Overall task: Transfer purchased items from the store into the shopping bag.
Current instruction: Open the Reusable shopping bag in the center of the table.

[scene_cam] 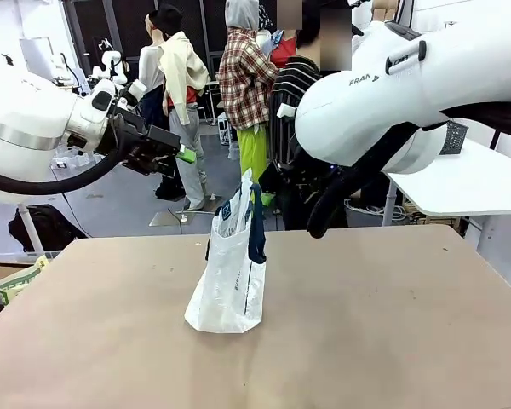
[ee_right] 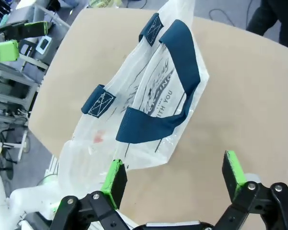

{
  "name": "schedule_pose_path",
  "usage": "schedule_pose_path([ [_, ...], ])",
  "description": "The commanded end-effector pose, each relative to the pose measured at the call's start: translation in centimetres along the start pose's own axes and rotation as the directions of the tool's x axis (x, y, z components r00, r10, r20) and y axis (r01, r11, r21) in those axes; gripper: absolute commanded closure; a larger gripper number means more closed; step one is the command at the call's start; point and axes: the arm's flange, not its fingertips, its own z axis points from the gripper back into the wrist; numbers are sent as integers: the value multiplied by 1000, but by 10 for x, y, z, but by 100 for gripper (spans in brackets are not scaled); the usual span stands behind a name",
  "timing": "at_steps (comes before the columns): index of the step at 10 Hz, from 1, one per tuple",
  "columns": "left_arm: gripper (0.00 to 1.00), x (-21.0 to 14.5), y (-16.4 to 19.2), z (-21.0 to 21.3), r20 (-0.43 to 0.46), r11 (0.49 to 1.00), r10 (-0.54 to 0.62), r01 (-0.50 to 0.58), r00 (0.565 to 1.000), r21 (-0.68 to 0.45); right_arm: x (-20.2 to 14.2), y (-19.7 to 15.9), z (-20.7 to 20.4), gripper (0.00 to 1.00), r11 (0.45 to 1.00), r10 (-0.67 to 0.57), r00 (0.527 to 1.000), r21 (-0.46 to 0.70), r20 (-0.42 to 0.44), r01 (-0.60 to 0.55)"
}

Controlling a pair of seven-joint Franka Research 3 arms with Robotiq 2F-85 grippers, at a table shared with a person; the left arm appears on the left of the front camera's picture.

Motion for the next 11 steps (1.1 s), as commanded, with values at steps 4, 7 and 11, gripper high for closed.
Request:
schedule_pose_path([
  [4,0,37,1,-72,-146,997,-67,59,987,-54,30,21,-38,0,997,-6,999,77,-43,9],
  [7,0,44,-1,-106,-224,997,-67,55,972,-59,33,22,-57,0,994,-47,995,90,-90,55],
  [11,0,37,8,-135,-292,999,-36,28,956,-31,34,16,-68,0,993,-67,992,89,-110,77],
])
